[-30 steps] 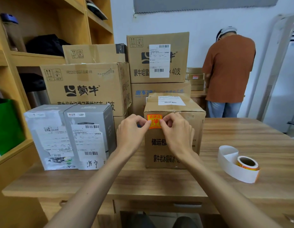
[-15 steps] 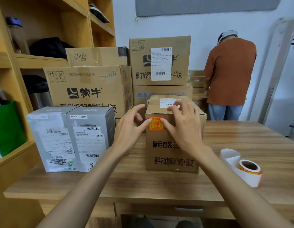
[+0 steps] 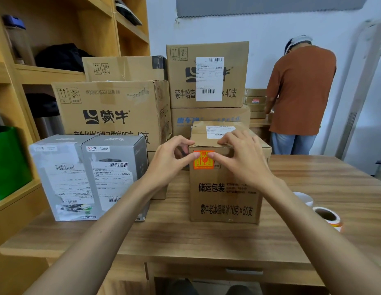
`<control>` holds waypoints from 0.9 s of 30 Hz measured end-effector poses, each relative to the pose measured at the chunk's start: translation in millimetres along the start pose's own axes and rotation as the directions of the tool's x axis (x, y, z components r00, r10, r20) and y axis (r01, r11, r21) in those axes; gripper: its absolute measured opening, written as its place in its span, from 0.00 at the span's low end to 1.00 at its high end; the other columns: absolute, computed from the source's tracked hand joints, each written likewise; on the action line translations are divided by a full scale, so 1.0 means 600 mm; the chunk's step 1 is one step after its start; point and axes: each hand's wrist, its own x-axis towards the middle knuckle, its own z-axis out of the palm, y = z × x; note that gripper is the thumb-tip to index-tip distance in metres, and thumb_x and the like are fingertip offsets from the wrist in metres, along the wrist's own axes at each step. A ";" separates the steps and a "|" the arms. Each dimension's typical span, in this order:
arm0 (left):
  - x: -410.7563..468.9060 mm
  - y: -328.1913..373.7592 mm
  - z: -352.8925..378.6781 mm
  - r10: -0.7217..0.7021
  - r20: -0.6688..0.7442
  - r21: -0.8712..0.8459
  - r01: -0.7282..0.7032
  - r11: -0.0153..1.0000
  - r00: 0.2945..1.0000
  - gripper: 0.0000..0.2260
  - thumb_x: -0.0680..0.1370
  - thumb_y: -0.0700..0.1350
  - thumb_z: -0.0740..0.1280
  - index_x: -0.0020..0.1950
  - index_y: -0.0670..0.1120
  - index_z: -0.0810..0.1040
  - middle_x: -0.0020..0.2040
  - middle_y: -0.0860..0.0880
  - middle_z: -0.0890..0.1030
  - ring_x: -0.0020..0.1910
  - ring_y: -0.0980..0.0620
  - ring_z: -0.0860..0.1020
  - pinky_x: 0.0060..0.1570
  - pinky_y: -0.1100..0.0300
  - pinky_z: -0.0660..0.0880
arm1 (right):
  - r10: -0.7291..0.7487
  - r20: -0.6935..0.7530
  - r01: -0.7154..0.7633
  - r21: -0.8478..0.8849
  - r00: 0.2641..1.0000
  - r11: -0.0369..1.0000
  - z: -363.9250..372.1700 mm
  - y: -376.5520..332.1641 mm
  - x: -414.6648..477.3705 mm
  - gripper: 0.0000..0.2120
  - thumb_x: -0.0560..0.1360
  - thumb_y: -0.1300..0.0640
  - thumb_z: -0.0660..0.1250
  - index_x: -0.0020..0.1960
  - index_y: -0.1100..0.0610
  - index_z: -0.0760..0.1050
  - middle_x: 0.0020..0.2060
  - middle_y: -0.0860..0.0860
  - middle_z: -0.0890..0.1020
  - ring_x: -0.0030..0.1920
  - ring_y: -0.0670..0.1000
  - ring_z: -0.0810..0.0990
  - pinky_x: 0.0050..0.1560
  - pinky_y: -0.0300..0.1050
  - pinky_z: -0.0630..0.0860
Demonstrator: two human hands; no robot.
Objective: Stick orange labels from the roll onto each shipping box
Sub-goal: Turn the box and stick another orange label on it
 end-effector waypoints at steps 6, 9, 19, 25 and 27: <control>-0.006 -0.004 -0.004 0.010 0.044 0.020 -0.010 1.000 0.999 0.16 0.77 0.48 0.75 0.64 0.54 0.78 0.42 0.55 0.79 0.34 0.60 0.76 0.39 0.62 0.76 | -0.057 0.002 0.058 -0.060 0.998 0.997 0.002 0.001 -0.003 0.21 0.72 0.36 0.67 0.53 0.52 0.76 0.50 0.47 0.77 0.53 0.51 0.72 0.51 0.46 0.60; -0.010 -0.009 -0.003 0.023 0.062 0.026 -0.025 0.999 0.998 0.19 0.77 0.49 0.75 0.66 0.55 0.76 0.45 0.55 0.79 0.39 0.55 0.78 0.41 0.60 0.77 | -0.077 0.007 0.077 -0.095 0.997 0.993 0.003 0.002 -0.005 0.23 0.71 0.35 0.67 0.54 0.52 0.75 0.50 0.47 0.77 0.53 0.51 0.72 0.52 0.46 0.61; -0.020 -0.024 0.014 0.076 0.086 0.131 -0.087 0.988 0.993 0.29 0.75 0.52 0.75 0.73 0.56 0.66 0.52 0.59 0.77 0.44 0.56 0.78 0.44 0.59 0.77 | -0.118 0.036 0.123 -0.254 0.992 0.959 0.010 0.000 -0.013 0.31 0.67 0.30 0.66 0.56 0.54 0.72 0.51 0.50 0.76 0.52 0.53 0.72 0.51 0.50 0.67; -0.017 -0.029 0.017 0.081 0.075 0.135 -0.091 0.987 0.994 0.27 0.77 0.54 0.73 0.72 0.56 0.66 0.51 0.58 0.78 0.44 0.55 0.78 0.45 0.57 0.78 | -0.118 0.027 0.121 -0.266 0.993 0.956 0.014 0.000 -0.012 0.29 0.69 0.31 0.65 0.55 0.54 0.73 0.50 0.50 0.76 0.51 0.53 0.73 0.51 0.50 0.67; -0.014 -0.030 0.013 0.071 0.075 0.118 -0.080 0.990 0.995 0.22 0.80 0.55 0.70 0.71 0.56 0.68 0.49 0.57 0.77 0.44 0.54 0.78 0.46 0.52 0.79 | -0.102 0.002 0.100 -0.196 0.995 0.975 0.012 0.003 -0.011 0.26 0.72 0.32 0.63 0.54 0.53 0.74 0.49 0.48 0.76 0.51 0.52 0.72 0.50 0.49 0.66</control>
